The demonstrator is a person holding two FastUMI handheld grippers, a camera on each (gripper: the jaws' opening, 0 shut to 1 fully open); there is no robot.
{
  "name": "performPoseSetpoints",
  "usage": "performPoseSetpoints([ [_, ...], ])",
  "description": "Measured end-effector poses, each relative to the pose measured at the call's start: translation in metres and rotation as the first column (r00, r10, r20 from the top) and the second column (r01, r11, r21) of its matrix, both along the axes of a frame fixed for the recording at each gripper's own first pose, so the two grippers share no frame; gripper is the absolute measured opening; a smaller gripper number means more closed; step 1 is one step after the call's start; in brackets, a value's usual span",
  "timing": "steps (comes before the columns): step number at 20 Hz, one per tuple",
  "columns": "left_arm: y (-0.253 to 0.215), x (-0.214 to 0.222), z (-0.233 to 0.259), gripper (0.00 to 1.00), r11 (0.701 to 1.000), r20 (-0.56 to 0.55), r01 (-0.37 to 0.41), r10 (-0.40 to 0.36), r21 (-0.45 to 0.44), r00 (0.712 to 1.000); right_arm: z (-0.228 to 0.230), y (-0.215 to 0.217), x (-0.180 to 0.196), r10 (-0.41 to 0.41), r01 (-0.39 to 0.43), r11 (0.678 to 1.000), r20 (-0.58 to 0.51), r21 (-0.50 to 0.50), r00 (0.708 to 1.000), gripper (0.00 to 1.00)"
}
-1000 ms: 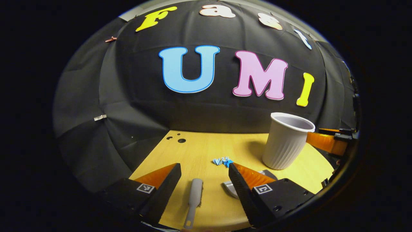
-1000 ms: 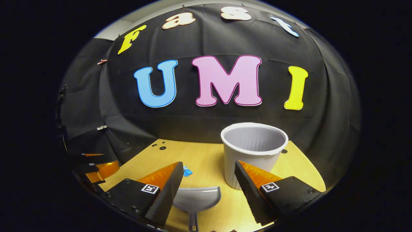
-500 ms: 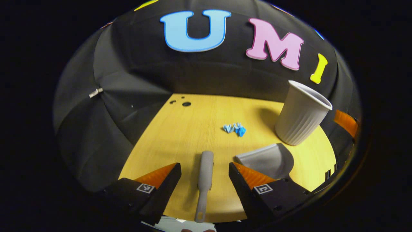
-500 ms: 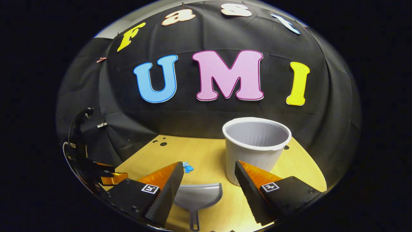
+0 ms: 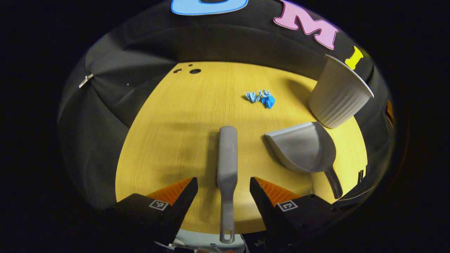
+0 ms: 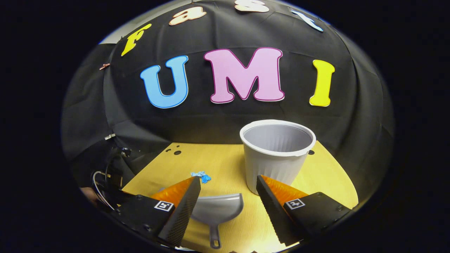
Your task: Pick up the small broom and dustpan from the desktop, sweep the trash into the dustpan with the broom, and then empty the trash into the garbage bin.
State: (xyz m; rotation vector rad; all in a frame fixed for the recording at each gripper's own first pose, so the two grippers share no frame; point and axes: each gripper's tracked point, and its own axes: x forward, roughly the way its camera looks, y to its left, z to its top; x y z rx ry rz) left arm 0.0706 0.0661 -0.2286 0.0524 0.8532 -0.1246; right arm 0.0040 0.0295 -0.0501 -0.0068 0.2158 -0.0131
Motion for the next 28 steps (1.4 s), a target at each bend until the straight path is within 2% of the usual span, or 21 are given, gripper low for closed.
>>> performPoseSetpoints([
  [6, -0.006, 0.000, -0.037, 0.96, 1.000, -0.126, 0.026, -0.027, -0.007, 0.992, -0.018, 0.001, -0.013, -0.026, 0.025, 0.999, -0.047, -0.022, 0.999, 0.99],
  [12, -0.004, 0.004, -0.064, 0.96, 0.996, -0.192, 0.067, -0.056, 0.052, 0.980, -0.049, 0.004, -0.019, -0.052, 0.050, 0.999, -0.138, -0.015, 0.989, 0.99],
  [13, -0.005, 0.004, -0.068, 0.91, 0.996, -0.203, 0.077, -0.064, 0.055, 0.977, -0.057, 0.008, -0.022, -0.057, 0.056, 0.998, -0.152, -0.013, 0.987, 0.99],
  [14, -0.003, 0.006, -0.067, 0.93, 0.995, -0.203, 0.075, -0.059, 0.073, 0.977, -0.062, 0.011, -0.026, -0.057, 0.056, 0.998, -0.168, -0.009, 0.984, 0.99],
  [15, -0.003, 0.010, -0.067, 0.89, 0.994, -0.194, 0.079, -0.062, 0.079, 0.979, -0.066, 0.013, -0.028, -0.057, 0.057, 0.998, -0.185, -0.005, 0.981, 0.99],
  [17, 0.001, 0.011, -0.070, 0.75, 0.994, -0.196, 0.065, -0.047, 0.088, 0.980, -0.073, 0.018, -0.031, -0.057, 0.059, 0.998, -0.212, -0.001, 0.976, 0.99],
  [18, 0.003, 0.012, -0.070, 0.60, 0.995, -0.198, 0.055, -0.037, 0.088, 0.979, -0.076, 0.021, -0.031, -0.055, 0.057, 0.998, -0.225, 0.000, 0.973, 0.99],
  [20, 0.004, 0.013, -0.069, 0.43, 0.995, -0.193, 0.049, -0.032, 0.088, 0.981, -0.087, 0.029, -0.033, -0.046, 0.047, 0.999, -0.258, -0.002, 0.965, 0.99],
  [21, 0.004, 0.014, -0.069, 0.39, 0.995, -0.187, 0.053, -0.036, 0.087, 0.982, -0.092, 0.032, -0.034, -0.042, 0.043, 0.999, -0.275, -0.002, 0.961, 0.99],
  [24, 0.006, 0.015, -0.067, 0.30, 0.995, -0.135, 0.071, -0.061, 0.068, 0.989, -0.109, 0.042, -0.041, -0.015, 0.015, 1.000, -0.333, -0.003, 0.943, 0.99],
  [27, 0.003, -0.001, -0.064, 0.25, 0.996, -0.120, 0.081, -0.086, -0.042, 0.989, -0.132, 0.048, -0.048, 0.005, -0.010, 1.000, -0.405, -0.010, 0.914, 0.99],
  [28, 0.005, -0.004, -0.061, 0.24, 0.995, -0.099, 0.089, -0.093, -0.045, 0.991, -0.141, 0.050, -0.050, 0.012, -0.017, 1.000, -0.428, -0.008, 0.904, 0.99],
])
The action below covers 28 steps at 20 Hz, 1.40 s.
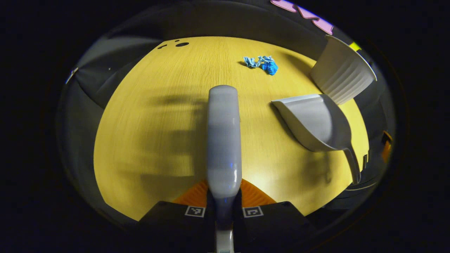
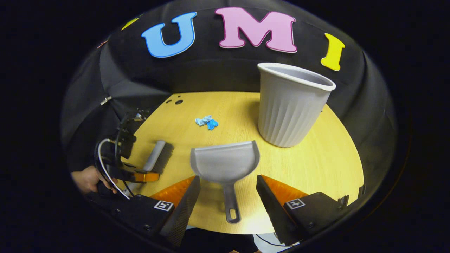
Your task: Pick up the small broom and dustpan from the desktop, sweep the trash into the dustpan with the broom, and then empty the trash into the garbage bin.
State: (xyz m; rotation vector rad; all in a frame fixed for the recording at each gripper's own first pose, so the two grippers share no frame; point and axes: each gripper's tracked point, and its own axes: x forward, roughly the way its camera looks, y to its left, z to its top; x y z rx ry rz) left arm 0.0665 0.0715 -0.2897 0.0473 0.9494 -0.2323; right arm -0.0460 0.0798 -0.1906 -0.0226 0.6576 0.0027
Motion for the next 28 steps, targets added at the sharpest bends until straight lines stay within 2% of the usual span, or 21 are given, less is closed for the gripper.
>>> performPoseSetpoints([
  [2, 0.009, -0.005, 0.013, 0.27, 1.000, 0.058, 0.012, -0.014, 0.027, 0.998, -0.010, 0.002, 0.000, 0.007, -0.007, 1.000, -0.033, 0.021, 0.999, 0.99],
  [3, 0.011, -0.009, 0.022, 0.24, 1.000, 0.083, 0.014, -0.017, 0.028, 0.996, -0.017, 0.002, 0.000, 0.011, -0.010, 1.000, -0.050, 0.020, 0.999, 0.99],
  [6, 0.010, -0.020, 0.048, 0.24, 1.000, 0.138, 0.003, 0.000, -0.017, 0.990, -0.033, -0.011, 0.009, 0.006, -0.009, 0.999, -0.086, -0.038, 0.996, 0.99],
  [8, 0.009, -0.029, 0.064, 0.21, 0.999, 0.168, -0.007, 0.014, -0.040, 0.986, -0.049, -0.013, 0.014, -0.008, 0.007, 1.000, -0.132, -0.012, 0.991, 0.99],
  [10, 0.005, -0.034, 0.077, 0.24, 0.997, 0.191, -0.016, 0.030, -0.072, 0.981, -0.067, -0.018, 0.019, -0.032, 0.036, 0.999, -0.188, 0.016, 0.982, 0.99],
  [13, 0.007, -0.038, 0.084, 0.24, 0.996, 0.204, -0.057, 0.071, -0.074, 0.976, -0.096, -0.016, 0.023, -0.050, 0.064, 0.997, -0.272, 0.041, 0.961, 1.00],
  [17, 0.004, -0.041, 0.086, 0.24, 0.991, 0.181, -0.098, 0.112, -0.086, 0.977, -0.125, -0.017, 0.034, -0.037, 0.037, 0.999, -0.332, -0.007, 0.943, 0.99],
  [22, 0.002, -0.033, 0.081, 0.23, 0.990, 0.156, -0.127, 0.134, -0.055, 0.979, -0.143, -0.013, 0.042, -0.018, 0.018, 1.000, -0.386, -0.004, 0.922, 0.99],
  [26, -0.003, -0.023, 0.079, 0.24, 0.989, 0.139, -0.143, 0.147, -0.043, 0.979, -0.143, -0.020, 0.047, -0.012, -0.012, 0.998, -0.385, -0.060, 0.923, 0.82],
  [27, -0.004, -0.019, 0.080, 0.24, 0.989, 0.136, -0.144, 0.148, -0.039, 0.980, -0.140, -0.023, 0.048, -0.019, -0.009, 0.997, -0.391, -0.070, 0.920, 0.67],
  [28, -0.005, -0.013, 0.079, 0.24, 0.989, 0.134, -0.143, 0.146, -0.035, 0.980, -0.143, -0.024, 0.051, -0.026, 0.000, 0.998, -0.401, -0.066, 0.916, 0.65],
])
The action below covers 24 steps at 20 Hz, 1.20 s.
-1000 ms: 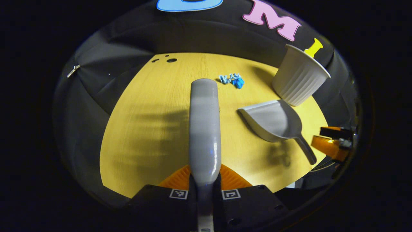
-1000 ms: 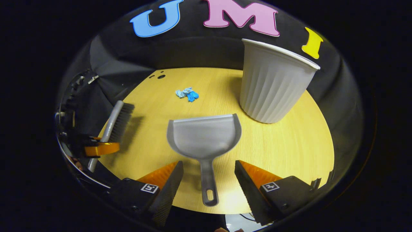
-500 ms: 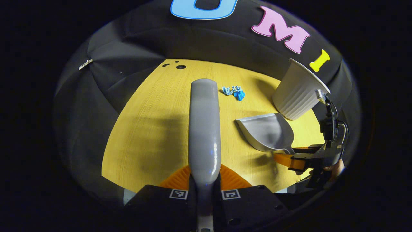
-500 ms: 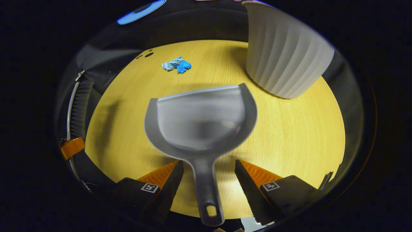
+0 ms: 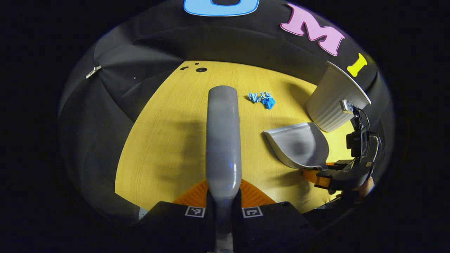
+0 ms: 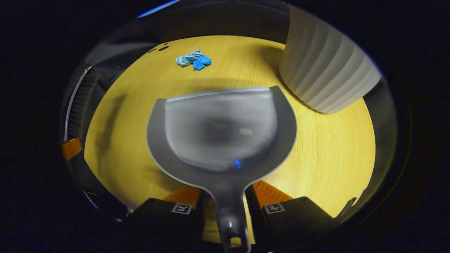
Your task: Pick up the small broom and dustpan from the desktop, sweep the trash into the dustpan with the broom, and then empty the trash into the garbage bin.
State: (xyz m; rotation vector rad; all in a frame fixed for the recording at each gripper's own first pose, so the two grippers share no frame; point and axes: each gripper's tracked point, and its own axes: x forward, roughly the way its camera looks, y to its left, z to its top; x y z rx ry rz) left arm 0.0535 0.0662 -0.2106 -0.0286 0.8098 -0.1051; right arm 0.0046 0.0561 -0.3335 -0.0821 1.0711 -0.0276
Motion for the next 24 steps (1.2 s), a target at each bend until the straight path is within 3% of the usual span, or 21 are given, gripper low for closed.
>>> performPoseSetpoints([
  [1, -0.001, 0.005, 0.000, 0.24, 1.000, -0.003, 0.002, -0.002, 0.007, 1.000, 0.000, -0.002, 0.001, -0.007, 0.007, 1.000, -0.010, 0.003, 1.000, 0.51],
  [3, -0.003, 0.017, -0.002, 0.24, 0.999, -0.013, 0.022, -0.022, 0.029, 1.000, 0.002, -0.002, -0.001, 0.015, -0.014, 1.000, -0.029, 0.028, 0.999, 0.42],
  [4, -0.005, 0.025, -0.004, 0.27, 0.998, -0.017, 0.042, -0.041, 0.042, 0.999, 0.001, -0.002, -0.002, 0.051, -0.050, 0.998, -0.036, 0.035, 0.998, 0.49],
  [5, -0.005, 0.035, -0.006, 0.27, 0.996, -0.022, 0.062, -0.061, 0.057, 0.998, 0.002, -0.002, -0.002, 0.090, -0.088, 0.995, -0.035, 0.043, 0.995, 0.38],
  [9, 0.002, 0.082, -0.009, 0.24, 0.987, -0.062, 0.109, -0.102, 0.121, 0.993, 0.000, -0.006, -0.011, 0.173, -0.165, 0.982, -0.087, 0.087, 0.981, 0.34],
  [11, 0.005, 0.112, -0.005, 0.24, 0.977, -0.068, 0.139, -0.130, 0.159, 0.989, 0.001, -0.017, -0.009, 0.243, -0.240, 0.970, -0.083, 0.040, 0.966, 0.33],
  [12, 0.008, 0.130, -0.004, 0.27, 0.967, -0.061, 0.158, -0.149, 0.202, 0.987, 0.005, -0.024, -0.010, 0.278, -0.278, 0.961, -0.077, 0.014, 0.958, 0.33],
  [13, 0.010, 0.144, -0.003, 0.20, 0.953, -0.061, 0.176, -0.166, 0.248, 0.984, 0.010, -0.029, -0.010, 0.295, -0.295, 0.955, -0.066, 0.008, 0.953, 0.34],
  [14, 0.007, 0.159, -0.005, 0.28, 0.940, -0.064, 0.204, -0.193, 0.274, 0.979, 0.012, -0.031, -0.011, 0.304, -0.303, 0.953, -0.067, 0.016, 0.950, 0.33],
  [17, -0.004, 0.206, -0.011, 0.24, 0.913, -0.082, 0.252, -0.238, 0.322, 0.968, 0.014, -0.035, -0.005, 0.309, -0.307, 0.951, -0.070, 0.044, 0.948, 0.33],
  [20, -0.009, 0.253, -0.009, 0.24, 0.816, -0.103, 0.342, -0.334, 0.466, 0.937, 0.010, -0.040, -0.003, 0.325, -0.323, 0.946, -0.067, 0.036, 0.943, 0.34],
  [24, -0.044, 0.286, -0.010, 0.27, 0.640, -0.199, 0.538, -0.526, 0.549, 0.827, 0.011, -0.039, -0.004, 0.321, -0.318, 0.947, -0.067, 0.045, 0.945, 0.33],
])
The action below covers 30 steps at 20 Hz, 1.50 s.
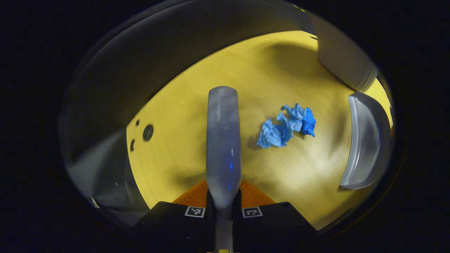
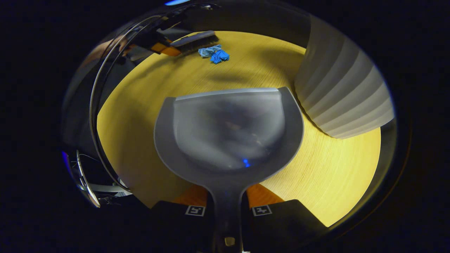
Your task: Pick up the small broom and dustpan from the desktop, sweep the trash into the dustpan with the broom, and then empty the trash into the garbage bin.
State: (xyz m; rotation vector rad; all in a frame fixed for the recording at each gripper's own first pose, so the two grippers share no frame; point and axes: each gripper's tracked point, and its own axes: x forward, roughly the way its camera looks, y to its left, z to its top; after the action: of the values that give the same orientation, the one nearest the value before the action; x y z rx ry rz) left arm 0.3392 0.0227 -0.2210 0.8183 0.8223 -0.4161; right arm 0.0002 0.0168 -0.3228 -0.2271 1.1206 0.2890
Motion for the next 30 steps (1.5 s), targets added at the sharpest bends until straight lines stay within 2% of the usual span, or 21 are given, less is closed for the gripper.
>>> performPoseSetpoints([
  [1, -0.009, 0.002, 0.000, 0.24, 0.999, -0.017, 0.045, -0.044, 0.021, 0.999, -0.001, 0.000, 0.000, -0.006, 0.006, 1.000, -0.003, 0.004, 1.000, 0.33],
  [3, -0.024, 0.003, -0.006, 0.24, 0.992, -0.049, 0.116, -0.113, 0.053, 0.992, -0.004, 0.000, -0.001, -0.004, 0.004, 1.000, -0.010, 0.004, 1.000, 0.34],
  [5, -0.040, 0.001, -0.012, 0.27, 0.981, -0.071, 0.188, -0.184, 0.053, 0.980, -0.002, 0.001, -0.002, 0.000, 0.000, 1.000, -0.017, 0.006, 1.000, 0.34],
  [8, -0.053, -0.010, -0.013, 0.24, 0.964, -0.104, 0.263, -0.258, 0.041, 0.961, -0.005, -0.002, -0.002, 0.008, -0.007, 1.000, -0.026, 0.010, 1.000, 0.33],
  [9, -0.057, -0.017, -0.014, 0.22, 0.955, -0.111, 0.294, -0.288, 0.039, 0.951, -0.004, -0.002, -0.001, 0.011, -0.011, 1.000, -0.019, 0.010, 1.000, 0.33],
  [10, -0.063, -0.023, -0.016, 0.25, 0.945, -0.121, 0.325, -0.318, 0.037, 0.940, -0.005, -0.002, 0.000, 0.015, -0.015, 1.000, -0.021, 0.010, 1.000, 0.33],
  [15, -0.088, -0.077, -0.032, 0.25, 0.899, -0.191, 0.438, -0.430, 0.000, 0.882, -0.002, -0.002, 0.001, 0.020, -0.020, 1.000, -0.022, 0.019, 1.000, 0.33],
  [16, -0.093, -0.090, -0.036, 0.22, 0.896, -0.210, 0.444, -0.437, -0.014, 0.875, -0.003, -0.002, 0.001, 0.020, -0.020, 1.000, -0.023, 0.020, 1.000, 0.33],
  [18, -0.096, -0.111, -0.039, 0.25, 0.891, -0.241, 0.453, -0.448, -0.036, 0.861, -0.002, -0.003, 0.003, 0.024, -0.024, 1.000, -0.019, 0.021, 1.000, 0.34],
  [19, -0.100, -0.127, -0.042, 0.22, 0.893, -0.267, 0.446, -0.445, -0.059, 0.855, -0.002, -0.003, 0.004, 0.028, -0.027, 0.999, -0.014, 0.021, 1.000, 0.34],
  [20, -0.102, -0.143, -0.046, 0.25, 0.896, -0.299, 0.434, -0.440, -0.091, 0.847, -0.001, -0.004, 0.004, 0.032, -0.032, 0.999, -0.011, 0.023, 0.999, 0.34],
  [22, -0.106, -0.169, -0.053, 0.25, 0.908, -0.364, 0.391, -0.420, -0.153, 0.832, -0.001, -0.005, 0.003, 0.041, -0.040, 0.999, -0.015, 0.034, 0.999, 0.33],
  [24, -0.110, -0.191, -0.048, 0.25, 0.917, -0.388, 0.338, -0.397, -0.214, 0.832, -0.002, -0.005, 0.006, 0.039, -0.039, 0.998, -0.011, 0.047, 0.999, 0.33],
  [26, -0.111, -0.202, -0.039, 0.25, 0.924, -0.380, 0.295, -0.371, -0.243, 0.848, -0.002, -0.008, 0.006, 0.048, -0.048, 0.998, 0.002, 0.050, 0.999, 0.34],
  [27, -0.110, -0.208, -0.032, 0.28, 0.929, -0.375, 0.274, -0.353, -0.249, 0.857, -0.002, -0.008, 0.007, 0.044, -0.045, 0.997, 0.007, 0.056, 0.999, 0.33],
  [28, -0.108, -0.209, -0.027, 0.21, 0.934, -0.359, 0.257, -0.334, -0.247, 0.871, -0.002, -0.006, 0.006, 0.043, -0.044, 0.997, 0.010, 0.063, 0.999, 0.33],
  [30, -0.102, -0.208, -0.021, 0.25, 0.958, -0.297, 0.206, -0.260, -0.200, 0.919, 0.004, -0.002, 0.005, 0.022, -0.022, 0.995, -0.003, 0.093, 1.000, 0.33],
])
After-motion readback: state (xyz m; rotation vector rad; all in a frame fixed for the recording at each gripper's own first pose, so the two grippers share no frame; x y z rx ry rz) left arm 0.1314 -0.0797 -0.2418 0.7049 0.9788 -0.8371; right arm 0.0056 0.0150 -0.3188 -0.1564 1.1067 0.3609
